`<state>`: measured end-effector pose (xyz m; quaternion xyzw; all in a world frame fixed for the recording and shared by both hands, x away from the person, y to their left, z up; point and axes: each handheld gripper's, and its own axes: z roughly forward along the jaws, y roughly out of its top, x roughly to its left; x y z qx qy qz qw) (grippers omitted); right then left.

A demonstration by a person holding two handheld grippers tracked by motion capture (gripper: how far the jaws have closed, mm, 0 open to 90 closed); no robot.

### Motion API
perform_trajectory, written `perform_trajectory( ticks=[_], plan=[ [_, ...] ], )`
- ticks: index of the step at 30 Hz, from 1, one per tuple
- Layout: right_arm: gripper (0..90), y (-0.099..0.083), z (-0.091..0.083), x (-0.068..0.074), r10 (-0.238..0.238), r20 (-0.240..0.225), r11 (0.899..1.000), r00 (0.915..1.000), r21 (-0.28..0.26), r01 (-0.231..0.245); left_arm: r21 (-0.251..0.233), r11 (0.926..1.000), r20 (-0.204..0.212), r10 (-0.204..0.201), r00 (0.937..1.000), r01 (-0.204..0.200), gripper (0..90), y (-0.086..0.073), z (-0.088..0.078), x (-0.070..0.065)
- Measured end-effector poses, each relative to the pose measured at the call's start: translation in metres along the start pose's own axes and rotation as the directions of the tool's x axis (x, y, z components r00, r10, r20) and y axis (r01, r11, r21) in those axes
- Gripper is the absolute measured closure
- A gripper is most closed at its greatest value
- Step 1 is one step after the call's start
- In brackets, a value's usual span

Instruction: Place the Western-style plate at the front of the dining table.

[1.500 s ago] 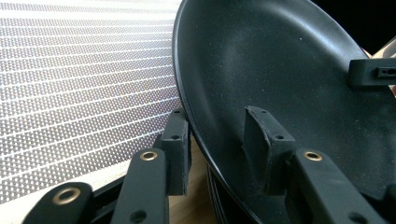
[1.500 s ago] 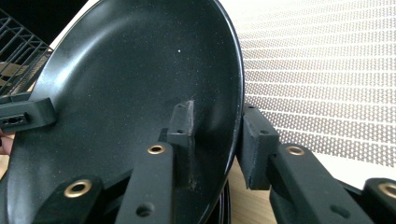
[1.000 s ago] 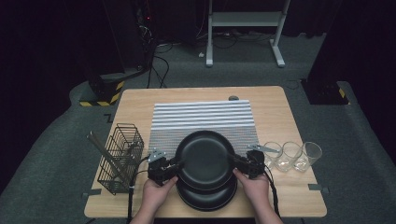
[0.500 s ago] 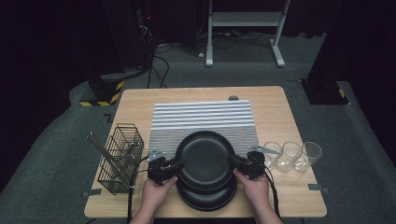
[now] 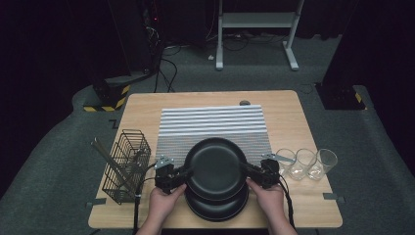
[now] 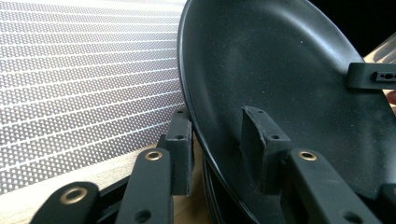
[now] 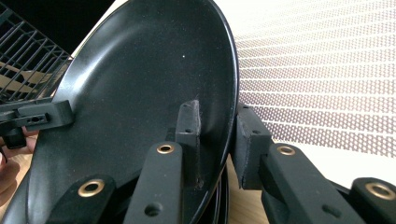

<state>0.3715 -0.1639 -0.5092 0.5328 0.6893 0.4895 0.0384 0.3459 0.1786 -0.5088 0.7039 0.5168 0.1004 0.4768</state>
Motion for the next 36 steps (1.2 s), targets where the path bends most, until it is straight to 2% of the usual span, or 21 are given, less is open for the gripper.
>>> perform_trajectory(
  ticks=[13,23,25,36],
  plan=[
    [76.3,0.001,-0.006,0.001,0.006,0.003,1.0,1.0,-0.027,-0.006,-0.038,0.9992,0.0,0.014,0.9999,-0.014,68.7,0.001,-0.004,-0.005],
    [78.9,0.002,-0.014,0.001,0.014,-0.014,0.998,0.9998,-0.053,-0.015,-0.067,0.9975,0.011,0.025,0.9996,-0.024,71.4,0.001,-0.008,-0.007],
    [79.2,0.002,-0.016,0.001,0.0,-0.016,0.997,0.9999,-0.073,-0.001,-0.084,0.9958,0.018,0.038,0.9991,-0.036,72.2,0.0,-0.009,-0.008],
    [80.4,0.005,-0.022,0.006,-0.041,-0.023,0.993,0.9989,-0.111,0.038,-0.105,0.9941,0.02,0.032,0.9993,-0.03,73.5,0.001,-0.012,-0.008]
  ],
)
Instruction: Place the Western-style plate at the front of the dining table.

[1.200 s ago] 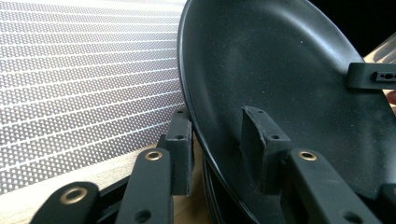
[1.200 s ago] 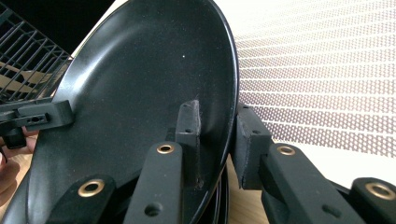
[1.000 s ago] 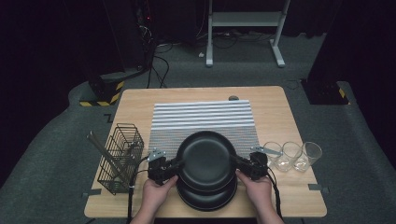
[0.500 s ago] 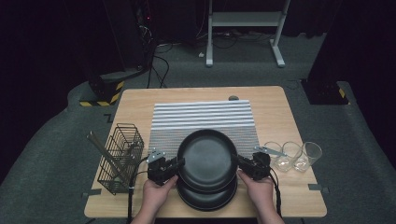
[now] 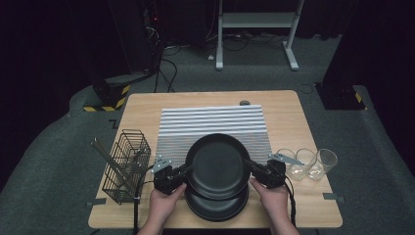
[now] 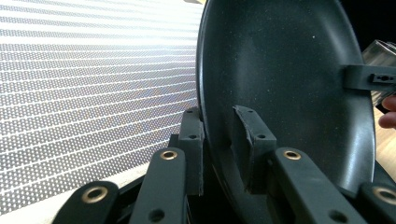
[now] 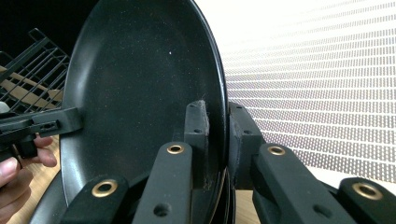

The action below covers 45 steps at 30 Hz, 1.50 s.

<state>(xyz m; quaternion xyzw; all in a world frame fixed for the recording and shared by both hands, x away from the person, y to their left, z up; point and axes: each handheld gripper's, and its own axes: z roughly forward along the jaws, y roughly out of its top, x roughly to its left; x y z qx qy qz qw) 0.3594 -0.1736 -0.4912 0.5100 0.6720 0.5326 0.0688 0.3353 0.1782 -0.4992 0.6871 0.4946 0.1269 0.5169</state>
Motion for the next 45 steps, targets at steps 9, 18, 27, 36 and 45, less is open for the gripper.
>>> perform_trajectory(
  ticks=[9,18,27,36,45],
  plan=[
    [80.3,-0.001,-0.004,0.001,0.001,0.015,1.0,0.9999,-0.01,-0.001,-0.007,0.9994,0.005,0.034,0.9994,-0.034,73.1,0.002,0.001,-0.003],
    [80.1,-0.002,-0.009,0.003,-0.014,0.028,0.999,0.9995,-0.033,0.015,-0.034,0.9992,0.017,0.022,0.9996,-0.021,75.2,0.003,0.001,-0.005],
    [80.0,-0.002,-0.009,0.004,-0.027,0.024,0.999,0.9994,-0.039,0.028,-0.069,0.9973,0.017,0.024,0.9996,-0.023,76.6,0.004,-0.003,-0.006],
    [80.1,0.0,-0.012,0.007,-0.037,0.017,0.997,0.9991,-0.061,0.038,-0.106,0.9941,0.021,0.027,0.9994,-0.025,77.9,0.006,-0.008,-0.008],
    [80.0,0.003,-0.013,0.011,-0.061,0.028,0.995,0.9977,-0.071,0.063,-0.117,0.9931,0.018,0.005,0.9998,-0.003,78.0,0.006,-0.009,-0.009]
  ],
)
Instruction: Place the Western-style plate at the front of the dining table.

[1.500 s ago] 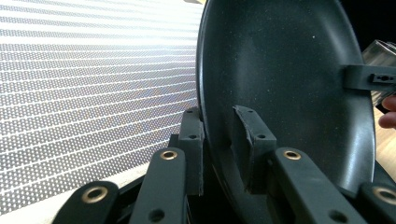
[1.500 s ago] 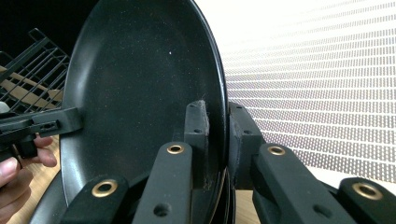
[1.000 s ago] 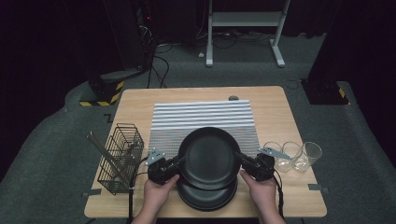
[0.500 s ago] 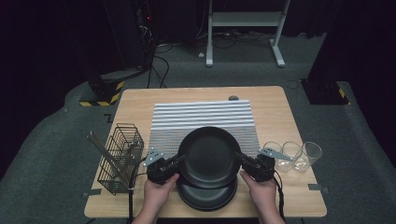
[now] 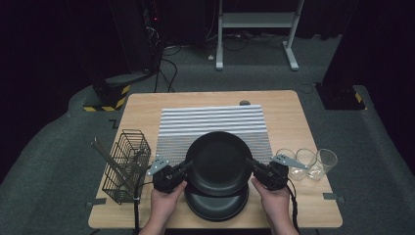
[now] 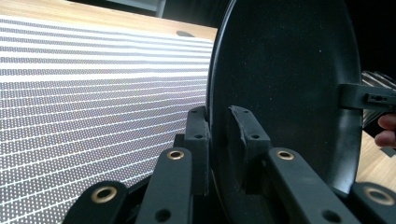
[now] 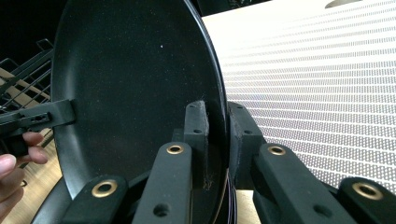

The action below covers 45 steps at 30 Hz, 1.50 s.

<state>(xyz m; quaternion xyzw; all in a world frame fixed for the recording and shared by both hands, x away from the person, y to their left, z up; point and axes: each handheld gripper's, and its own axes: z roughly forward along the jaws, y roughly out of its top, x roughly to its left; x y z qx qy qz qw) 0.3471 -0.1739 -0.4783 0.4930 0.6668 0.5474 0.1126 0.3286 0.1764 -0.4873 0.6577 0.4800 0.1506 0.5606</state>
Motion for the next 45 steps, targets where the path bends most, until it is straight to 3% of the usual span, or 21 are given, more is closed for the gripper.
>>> perform_trajectory(
  ticks=[5,15,21,31,39,45],
  plan=[
    [80.0,0.004,-0.001,0.0,-0.012,-0.007,1.0,0.9999,0.009,0.012,0.001,1.0,-0.009,0.008,0.9999,-0.008,77.8,0.004,-0.001,-0.002],
    [80.4,0.013,0.004,-0.006,-0.059,-0.036,0.998,0.9976,0.028,0.061,0.0,0.9999,-0.046,-0.013,0.9989,0.013,78.0,0.004,0.001,-0.005],
    [80.6,0.01,0.005,-0.008,-0.049,-0.059,0.998,0.997,0.028,0.051,0.012,0.9997,-0.062,-0.022,0.9978,0.023,78.2,0.006,-0.001,-0.007],
    [80.2,0.013,0.002,-0.006,-0.052,-0.046,0.999,0.9976,0.0,0.052,-0.011,0.9999,-0.059,0.011,0.9982,-0.012,78.3,0.014,-0.001,-0.011],
    [79.9,0.017,0.007,-0.006,-0.049,-0.029,0.999,0.9984,-0.003,0.049,-0.04,0.9992,-0.067,-0.007,0.9977,0.004,78.4,0.018,0.004,-0.006],
    [79.7,0.023,0.011,-0.004,-0.058,-0.018,0.998,0.9981,-0.011,0.058,-0.055,0.9985,-0.075,0.002,0.9972,-0.006,78.1,0.023,0.006,-0.004]
  ],
)
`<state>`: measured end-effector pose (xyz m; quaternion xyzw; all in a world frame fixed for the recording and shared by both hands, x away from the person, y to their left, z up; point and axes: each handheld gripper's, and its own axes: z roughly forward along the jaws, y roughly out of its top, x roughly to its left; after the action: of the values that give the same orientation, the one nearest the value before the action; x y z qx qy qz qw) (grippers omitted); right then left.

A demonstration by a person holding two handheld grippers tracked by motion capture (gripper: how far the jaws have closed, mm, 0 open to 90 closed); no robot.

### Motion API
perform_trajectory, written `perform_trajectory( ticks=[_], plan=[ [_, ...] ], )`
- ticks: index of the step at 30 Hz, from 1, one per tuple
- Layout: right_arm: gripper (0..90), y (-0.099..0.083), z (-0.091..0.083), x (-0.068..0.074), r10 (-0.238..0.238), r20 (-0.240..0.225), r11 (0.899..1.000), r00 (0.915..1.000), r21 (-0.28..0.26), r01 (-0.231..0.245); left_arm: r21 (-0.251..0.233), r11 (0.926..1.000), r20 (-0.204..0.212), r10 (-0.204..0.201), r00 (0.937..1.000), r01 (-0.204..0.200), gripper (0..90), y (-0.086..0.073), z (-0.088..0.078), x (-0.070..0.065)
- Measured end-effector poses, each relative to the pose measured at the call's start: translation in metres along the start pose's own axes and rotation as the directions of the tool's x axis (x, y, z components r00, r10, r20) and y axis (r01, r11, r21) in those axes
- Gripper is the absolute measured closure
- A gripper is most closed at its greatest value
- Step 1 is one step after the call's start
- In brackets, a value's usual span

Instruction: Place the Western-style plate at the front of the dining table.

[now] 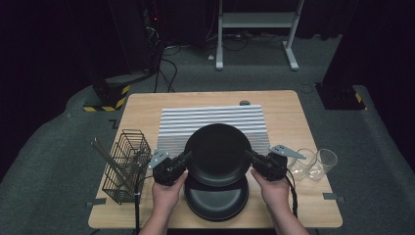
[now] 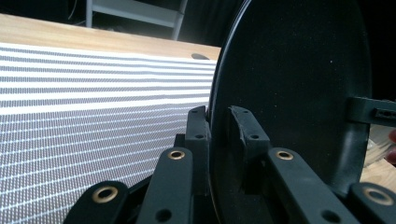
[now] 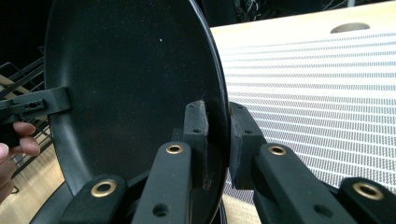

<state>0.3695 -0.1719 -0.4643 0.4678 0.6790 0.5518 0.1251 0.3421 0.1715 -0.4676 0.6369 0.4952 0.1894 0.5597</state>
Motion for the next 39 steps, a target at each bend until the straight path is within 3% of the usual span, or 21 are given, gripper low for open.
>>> perform_trajectory(
  ticks=[8,20,39],
  plan=[
    [79.8,0.009,0.0,-0.001,-0.012,0.025,1.0,0.9996,-0.016,0.012,-0.011,0.9999,-0.002,-0.006,1.0,0.006,77.3,0.005,0.01,-0.002],
    [80.0,0.019,-0.003,-0.008,-0.005,0.048,0.999,0.9988,-0.041,0.007,0.006,0.9997,0.031,-0.024,0.9992,0.024,77.3,0.011,0.025,0.001],
    [80.5,0.033,0.017,-0.009,-0.027,0.09,0.999,0.9956,-0.028,0.03,0.02,0.9983,0.04,-0.057,0.9976,0.056,76.6,0.019,0.047,0.023]
  ],
)
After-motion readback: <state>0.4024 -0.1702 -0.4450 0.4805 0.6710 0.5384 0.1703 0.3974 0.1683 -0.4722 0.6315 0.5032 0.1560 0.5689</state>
